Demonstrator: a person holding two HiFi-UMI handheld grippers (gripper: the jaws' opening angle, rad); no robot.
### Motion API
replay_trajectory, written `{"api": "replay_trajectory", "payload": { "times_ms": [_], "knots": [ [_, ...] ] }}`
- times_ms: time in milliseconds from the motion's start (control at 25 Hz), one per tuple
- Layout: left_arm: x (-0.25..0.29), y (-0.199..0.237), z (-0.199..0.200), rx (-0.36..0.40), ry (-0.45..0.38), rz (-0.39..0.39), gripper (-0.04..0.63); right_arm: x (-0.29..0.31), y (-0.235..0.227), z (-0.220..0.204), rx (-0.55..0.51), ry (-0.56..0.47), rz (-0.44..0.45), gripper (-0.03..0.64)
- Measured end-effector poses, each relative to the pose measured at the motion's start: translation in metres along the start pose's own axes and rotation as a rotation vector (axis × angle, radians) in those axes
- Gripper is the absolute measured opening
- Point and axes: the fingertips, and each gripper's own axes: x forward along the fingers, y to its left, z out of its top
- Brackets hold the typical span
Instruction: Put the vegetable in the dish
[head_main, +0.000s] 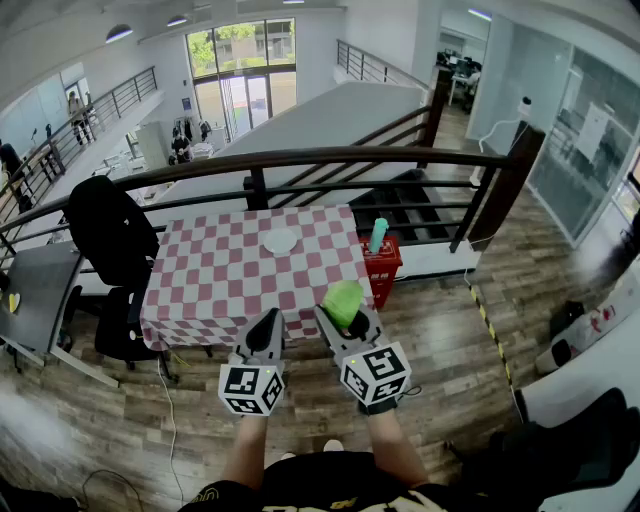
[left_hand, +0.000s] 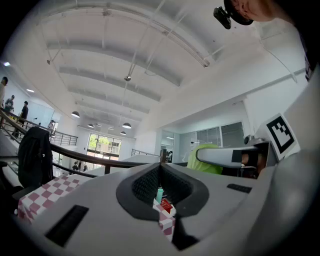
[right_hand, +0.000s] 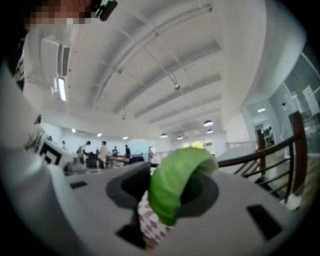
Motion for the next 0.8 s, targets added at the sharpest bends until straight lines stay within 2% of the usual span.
{"api": "replay_trajectory", "payload": {
  "times_ms": [360, 520, 640, 800],
  "knots": [
    [0.007, -0.015, -0.004, 0.012, -0.01, 0.001, 0.021, -0.008, -0.001, -0.005, 0.001, -0.002, 0.029, 0.158],
    [0.008, -0.026, -0.028, 0.027, 0.028, -0.01, 0.021, -0.011, -0.014, -0.023, 0.027, 0.001, 0.019, 0.158],
    [0.012, -0.019, -0.041, 0.023, 0.063, -0.001, 0.021, -0.003, -0.021, -0.035, 0.061, 0.025, 0.023, 0.158],
    [0.034, -0.002, -0.047, 0.005, 0.064, -0.002, 0.021, 0.016, -0.029, -0.044, 0.069, 0.032, 0.03, 0.159]
  ]
}}
